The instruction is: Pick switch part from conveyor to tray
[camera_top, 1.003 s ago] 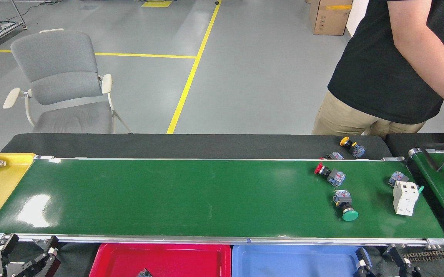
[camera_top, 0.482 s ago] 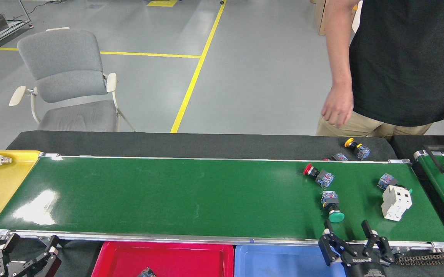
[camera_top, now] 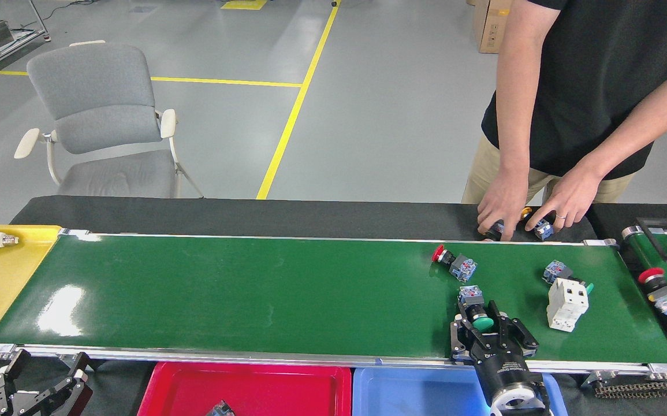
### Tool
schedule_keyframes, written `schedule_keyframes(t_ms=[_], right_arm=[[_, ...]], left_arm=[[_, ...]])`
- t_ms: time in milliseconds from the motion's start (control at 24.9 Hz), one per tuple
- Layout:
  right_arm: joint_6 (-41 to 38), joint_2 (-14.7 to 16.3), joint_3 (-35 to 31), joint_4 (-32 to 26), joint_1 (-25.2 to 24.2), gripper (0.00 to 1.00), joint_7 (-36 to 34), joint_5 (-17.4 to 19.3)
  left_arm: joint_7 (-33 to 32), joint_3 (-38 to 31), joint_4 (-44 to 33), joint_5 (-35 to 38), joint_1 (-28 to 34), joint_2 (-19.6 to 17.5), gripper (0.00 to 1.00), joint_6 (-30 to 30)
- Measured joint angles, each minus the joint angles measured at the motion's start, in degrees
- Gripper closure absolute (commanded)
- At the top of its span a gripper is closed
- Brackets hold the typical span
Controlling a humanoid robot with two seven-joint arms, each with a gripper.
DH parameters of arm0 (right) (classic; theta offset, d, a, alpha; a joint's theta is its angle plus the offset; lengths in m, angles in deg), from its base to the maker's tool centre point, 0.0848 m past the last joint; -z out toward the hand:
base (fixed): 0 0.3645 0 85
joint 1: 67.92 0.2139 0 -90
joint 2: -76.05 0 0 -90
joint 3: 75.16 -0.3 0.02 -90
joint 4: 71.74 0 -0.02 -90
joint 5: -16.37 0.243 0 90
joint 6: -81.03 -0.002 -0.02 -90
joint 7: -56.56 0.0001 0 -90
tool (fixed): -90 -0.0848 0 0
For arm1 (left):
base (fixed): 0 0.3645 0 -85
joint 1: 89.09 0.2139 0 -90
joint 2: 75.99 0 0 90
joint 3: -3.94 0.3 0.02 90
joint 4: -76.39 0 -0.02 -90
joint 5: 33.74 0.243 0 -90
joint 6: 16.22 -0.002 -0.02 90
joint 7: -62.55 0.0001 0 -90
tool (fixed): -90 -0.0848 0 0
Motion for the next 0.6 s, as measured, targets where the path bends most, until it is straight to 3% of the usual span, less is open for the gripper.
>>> schedule_keyframes(t_ms=[120,201,281,321,482,602], right_arm=[[-9.3,1.7,2.9,-4.6,-0.3,0.94,-0.3,0.6],[-19.9,1.7,3.4,-7.0,-0.2,0.81,-0.5,1.2],[-30.7,-0.7,5.2,-7.5,0.0,0.10,-0.6,1.3],[-34.1,-2.6,6.9,-7.4,0.0,0.01,-0.6,1.2],[-39.9,-5.3,15.6,-2.3,1.0,0.00,1.2,0.3],[-39.8,-5.5,16.0,-1.7,1.7,0.00,1.5,0.6]], left_arm=[[0.0,0.0,0.0,0.0,0.0,0.0,0.00,0.0],[0.0,0.0,0.0,0.0,0.0,0.0,0.00,0.0],[0.0,0.0,0.0,0.0,0.0,0.0,0.00,0.0],[0.0,0.0,0.0,0.0,-0.2,0.0,0.00,0.0],[0.0,0.3,0.0,0.0,-0.4,0.0,0.00,0.0],[0.0,1.0,0.0,0.0,-0.5,0.0,0.00,0.0]])
